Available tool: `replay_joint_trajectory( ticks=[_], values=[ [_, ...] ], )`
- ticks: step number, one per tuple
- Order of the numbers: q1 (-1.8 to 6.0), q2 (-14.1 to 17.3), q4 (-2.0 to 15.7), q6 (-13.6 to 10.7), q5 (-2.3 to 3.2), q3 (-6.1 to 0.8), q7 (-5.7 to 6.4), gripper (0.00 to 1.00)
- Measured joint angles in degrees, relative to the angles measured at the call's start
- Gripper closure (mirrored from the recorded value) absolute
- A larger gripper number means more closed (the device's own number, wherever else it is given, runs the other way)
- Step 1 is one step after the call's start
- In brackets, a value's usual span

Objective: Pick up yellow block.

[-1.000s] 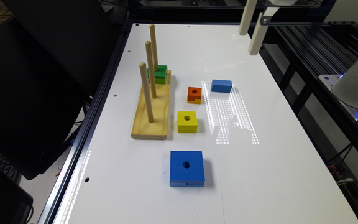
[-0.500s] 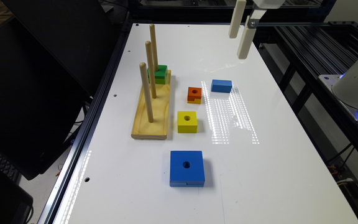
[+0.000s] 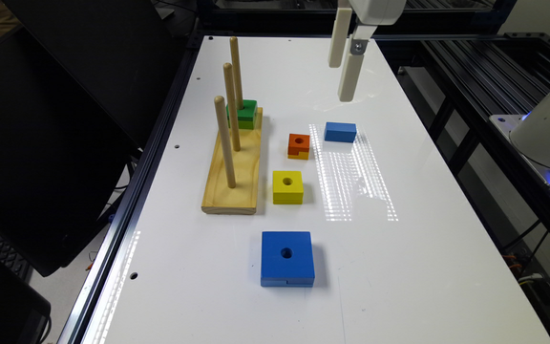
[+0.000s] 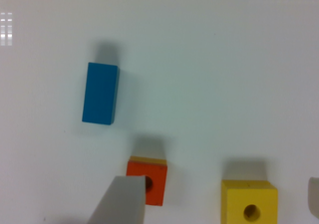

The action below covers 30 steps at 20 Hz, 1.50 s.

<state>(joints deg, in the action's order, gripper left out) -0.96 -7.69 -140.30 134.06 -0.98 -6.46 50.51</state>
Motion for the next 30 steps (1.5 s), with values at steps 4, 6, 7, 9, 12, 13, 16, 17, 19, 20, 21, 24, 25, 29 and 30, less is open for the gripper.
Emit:
replay_joint_trajectory(
  ticks=[4,6,7,9,12,13,16,17,19,20,21,24,25,29,30],
  values=[
    [-0.10,0.8,1.34,0.0,-0.11,-1.31,1.32,0.00],
    [0.01,1.9,2.44,0.0,-0.11,-2.25,2.21,0.00],
    [0.02,2.4,2.87,0.0,-0.11,-2.44,2.37,0.00],
    [0.02,3.2,3.68,0.0,-0.11,-2.70,2.61,0.00],
    [-0.02,4.6,5.22,0.0,-0.11,-3.59,3.52,0.00],
    [-0.01,5.1,5.68,0.0,-0.11,-4.04,3.96,0.00],
    [0.03,5.8,6.34,0.0,-0.08,-4.53,4.50,0.00],
    [0.05,5.8,6.36,0.0,-0.08,-4.53,4.50,0.00],
    [0.06,5.8,6.37,0.0,-0.08,-4.53,4.50,0.00],
    [0.06,5.8,6.38,0.0,-0.08,-4.53,4.51,0.00],
    [0.06,5.8,6.38,0.0,-0.08,-4.53,4.51,0.00],
    [0.05,6.5,6.34,0.1,-0.08,-4.54,4.51,0.00],
    [0.05,7.0,6.31,0.5,-0.07,-4.54,4.51,0.00],
    [0.07,9.7,6.33,3.0,0.06,-4.53,4.52,0.00],
    [0.07,9.9,6.35,3.2,0.06,-4.53,4.52,0.00]
  ],
)
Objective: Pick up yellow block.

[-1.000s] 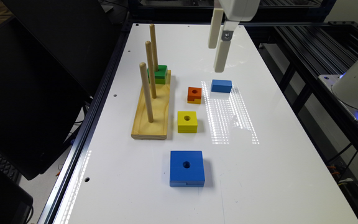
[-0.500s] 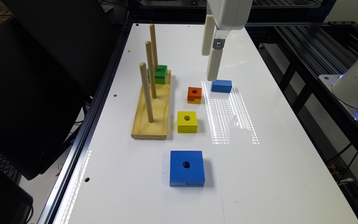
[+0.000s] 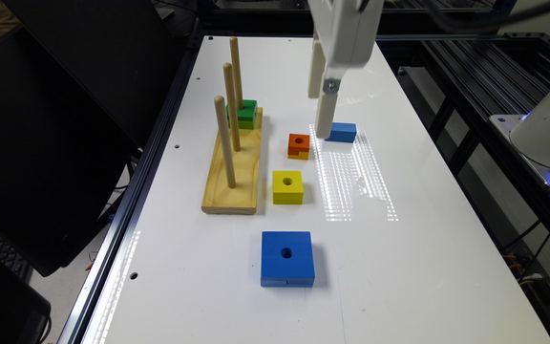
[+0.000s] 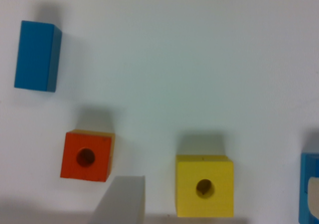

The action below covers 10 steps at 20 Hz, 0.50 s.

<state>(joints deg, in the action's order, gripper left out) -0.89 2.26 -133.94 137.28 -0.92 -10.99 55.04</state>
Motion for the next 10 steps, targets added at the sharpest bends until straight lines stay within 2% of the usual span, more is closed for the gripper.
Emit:
replay_joint_trajectory(
  ticks=[10],
  values=[
    [0.03,2.6,3.54,0.1,0.13,0.02,0.01,0.00]
  ],
)
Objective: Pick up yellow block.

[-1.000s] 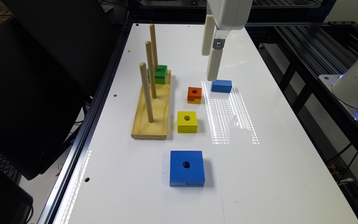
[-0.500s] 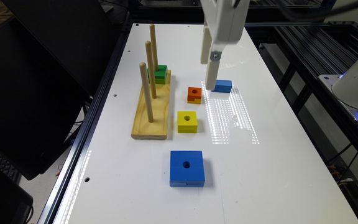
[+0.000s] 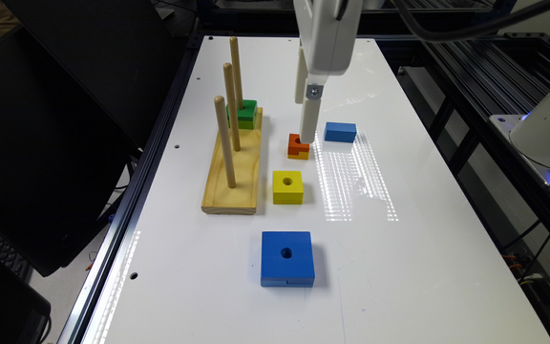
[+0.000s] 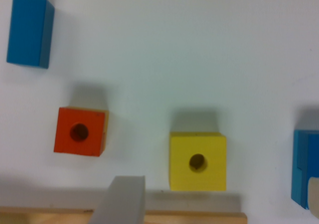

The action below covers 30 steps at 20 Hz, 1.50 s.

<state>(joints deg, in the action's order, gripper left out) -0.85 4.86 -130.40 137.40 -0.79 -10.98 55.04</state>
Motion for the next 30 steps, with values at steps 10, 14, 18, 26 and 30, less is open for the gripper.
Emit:
replay_joint_trajectory(
  ticks=[10,14,18,26,30],
  values=[
    [0.12,4.1,1.08,2.3,0.39,0.05,0.00,0.00],
    [0.16,5.1,1.29,3.1,0.53,0.09,0.00,0.00],
    [0.16,6.2,1.25,3.7,0.65,0.10,0.01,0.00],
    [0.18,8.6,1.33,6.1,1.18,0.19,0.16,0.00],
    [0.18,9.7,1.28,6.8,1.26,0.21,0.16,0.00]
  ],
)
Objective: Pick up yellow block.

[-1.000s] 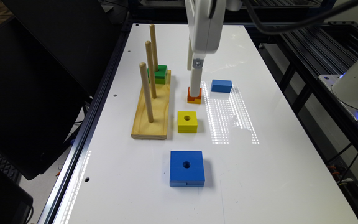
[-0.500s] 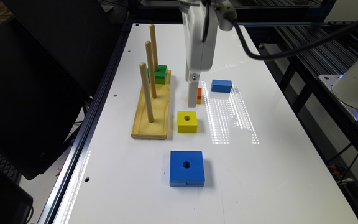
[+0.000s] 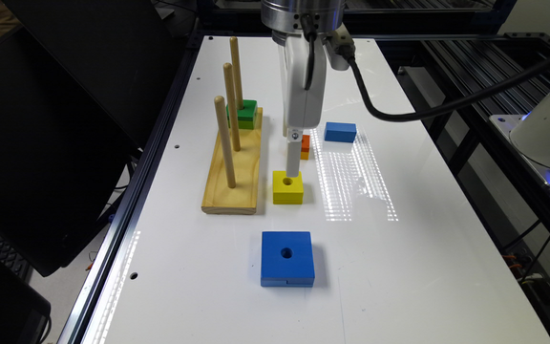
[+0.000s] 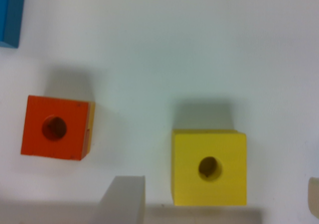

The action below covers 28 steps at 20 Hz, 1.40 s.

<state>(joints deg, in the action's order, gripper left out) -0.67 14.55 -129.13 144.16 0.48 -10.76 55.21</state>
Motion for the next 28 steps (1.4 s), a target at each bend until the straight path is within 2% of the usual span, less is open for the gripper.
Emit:
replay_joint_trajectory(
  ticks=[3,12,15,20,25,28],
  values=[
    [0.00,1.1,0.02,1.1,0.08,0.05,0.00,0.00],
    [-0.01,1.5,0.06,1.3,0.08,0.06,0.00,0.00],
    [-0.01,3.5,0.07,3.4,0.27,0.15,0.00,0.00],
    [-0.01,3.9,0.10,3.8,0.31,0.16,0.00,0.00],
    [-0.01,6.2,0.12,6.0,0.70,0.32,0.01,0.00],
    [-0.01,6.3,0.14,6.1,0.76,0.33,0.01,0.00]
  ],
)
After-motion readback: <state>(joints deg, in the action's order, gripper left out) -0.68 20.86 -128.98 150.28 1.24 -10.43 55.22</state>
